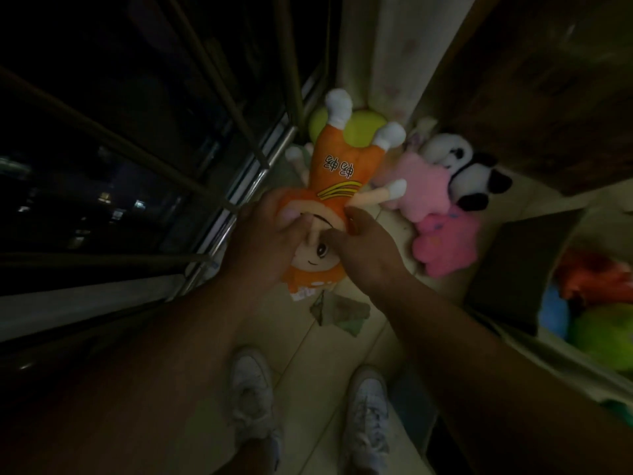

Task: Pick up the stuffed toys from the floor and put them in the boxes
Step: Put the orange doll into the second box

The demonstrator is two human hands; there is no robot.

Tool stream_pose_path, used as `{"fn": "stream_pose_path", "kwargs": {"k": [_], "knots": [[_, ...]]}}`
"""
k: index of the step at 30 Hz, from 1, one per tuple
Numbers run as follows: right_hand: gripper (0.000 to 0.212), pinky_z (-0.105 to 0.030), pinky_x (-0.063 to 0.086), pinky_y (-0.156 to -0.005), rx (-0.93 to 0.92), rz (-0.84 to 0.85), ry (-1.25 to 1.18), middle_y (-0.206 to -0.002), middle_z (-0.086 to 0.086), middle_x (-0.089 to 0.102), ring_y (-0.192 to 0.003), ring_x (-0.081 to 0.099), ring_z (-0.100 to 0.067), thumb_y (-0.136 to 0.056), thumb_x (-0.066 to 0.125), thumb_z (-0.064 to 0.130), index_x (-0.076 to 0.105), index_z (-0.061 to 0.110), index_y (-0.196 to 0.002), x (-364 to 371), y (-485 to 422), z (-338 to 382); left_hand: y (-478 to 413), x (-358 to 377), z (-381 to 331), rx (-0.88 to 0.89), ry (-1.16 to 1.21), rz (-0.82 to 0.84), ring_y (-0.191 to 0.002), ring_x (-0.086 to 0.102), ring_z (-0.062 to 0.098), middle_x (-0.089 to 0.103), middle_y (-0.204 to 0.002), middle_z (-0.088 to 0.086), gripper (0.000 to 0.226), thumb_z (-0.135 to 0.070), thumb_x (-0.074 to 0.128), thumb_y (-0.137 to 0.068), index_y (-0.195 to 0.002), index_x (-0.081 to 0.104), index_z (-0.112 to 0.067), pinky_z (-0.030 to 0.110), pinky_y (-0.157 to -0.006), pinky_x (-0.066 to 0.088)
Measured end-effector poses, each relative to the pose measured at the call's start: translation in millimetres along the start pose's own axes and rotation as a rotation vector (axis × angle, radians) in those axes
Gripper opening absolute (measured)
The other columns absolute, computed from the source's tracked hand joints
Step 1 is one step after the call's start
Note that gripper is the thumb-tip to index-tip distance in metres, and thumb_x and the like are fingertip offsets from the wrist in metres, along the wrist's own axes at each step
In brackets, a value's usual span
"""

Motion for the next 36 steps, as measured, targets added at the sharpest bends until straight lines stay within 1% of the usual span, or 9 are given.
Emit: {"fn": "stream_pose_path", "kwargs": {"k": [5,8,12,16,25,30,32,34,36], "knots": [[0.042,-0.028,0.052,-0.074,-0.073,-0.037,0.008,-0.108,0.005,0.066,-0.087,0.061,-0.008,-0.083,0.062,0.031,0.057,0.024,-0.124,-50,52,60,49,-34,-81,0.039,0.021,-0.032,-0.116,0.050,0.024,0.044,-0.136,0.001,0.053,-0.058,0.053,-0.070,-0.120,0.039,-0.055,0.048,-0.094,0.048],[0.044,-0.037,0.053,-0.084,-0.083,-0.032,-0.014,-0.110,0.006,0.064,-0.096,0.062,-0.015,-0.084,0.062,0.031,0.055,0.025,-0.126,-78,91,92,86,-51,-125,0.042,0.010,-0.061,-0.118,0.049,0.024,0.041,-0.138,0.002,0.054,-0.054,0.058,-0.077,-0.127,0.040,-0.049,0.044,-0.096,0.047],[0.037,-0.033,0.051,-0.080,-0.107,-0.046,-0.002,-0.102,0.008,0.060,-0.094,0.060,-0.015,-0.084,0.062,0.032,0.055,0.029,-0.119,-116,150,141,139,-80,-189,0.076,-0.019,-0.106,-0.125,0.043,0.025,0.034,-0.145,0.005,0.056,-0.043,0.061,-0.086,-0.138,0.038,-0.039,0.033,-0.089,0.040],[0.043,-0.034,0.049,-0.083,-0.166,-0.044,0.077,-0.102,0.008,0.055,-0.095,0.056,-0.015,-0.085,0.061,0.035,0.053,0.026,-0.126,-152,211,189,198,-110,-243,0.098,0.011,-0.135,-0.115,0.045,0.017,0.035,-0.141,0.006,0.056,-0.042,0.062,-0.086,-0.138,0.040,-0.038,0.030,-0.083,0.038],[0.046,-0.026,0.041,-0.081,-0.300,0.011,0.169,-0.112,0.012,0.051,-0.101,0.052,-0.009,-0.087,0.061,0.036,0.050,0.026,-0.131,-196,362,268,346,-177,-319,0.085,-0.046,-0.173,-0.122,0.047,0.024,0.035,-0.141,0.003,0.060,-0.052,0.060,-0.082,-0.137,0.036,-0.043,0.044,-0.097,0.046],[0.043,-0.026,0.044,-0.079,-0.346,0.036,0.169,-0.108,0.010,0.054,-0.098,0.054,-0.011,-0.088,0.061,0.033,0.051,0.024,-0.129,-216,432,294,412,-195,-346,0.113,-0.034,-0.205,-0.117,0.048,0.022,0.034,-0.141,0.002,0.058,-0.052,0.059,-0.084,-0.136,0.036,-0.043,0.037,-0.086,0.046],[0.046,-0.031,0.047,-0.085,-0.359,0.016,0.198,-0.112,0.009,0.055,-0.101,0.053,-0.011,-0.087,0.061,0.036,0.050,0.024,-0.131,-222,453,300,431,-198,-354,0.133,-0.014,-0.216,-0.114,0.047,0.020,0.034,-0.140,0.001,0.058,-0.052,0.059,-0.084,-0.136,0.036,-0.043,0.034,-0.083,0.044],[0.048,-0.038,0.049,-0.091,-0.389,-0.033,0.202,-0.118,0.007,0.058,-0.108,0.056,-0.014,-0.085,0.061,0.039,0.051,0.027,-0.131,-229,469,299,445,-198,-361,0.180,0.010,-0.226,-0.116,0.048,0.022,0.035,-0.138,0.002,0.057,-0.051,0.060,-0.083,-0.135,0.038,-0.042,0.035,-0.085,0.044],[0.051,-0.034,0.047,-0.090,-0.408,-0.079,0.215,-0.116,0.006,0.057,-0.107,0.054,-0.013,-0.086,0.063,0.039,0.049,0.024,-0.133,-235,481,293,453,-195,-363,0.227,0.012,-0.246,-0.118,0.050,0.025,0.039,-0.135,0.004,0.058,-0.052,0.062,-0.081,-0.133,0.041,-0.041,0.039,-0.093,0.046]]}}
Point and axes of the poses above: each hand's wrist, its own y-axis away from the middle knuckle, its own x-axis out of the palm, z = x × y, the point moved 3 cm from there along -y, towards the middle knuckle
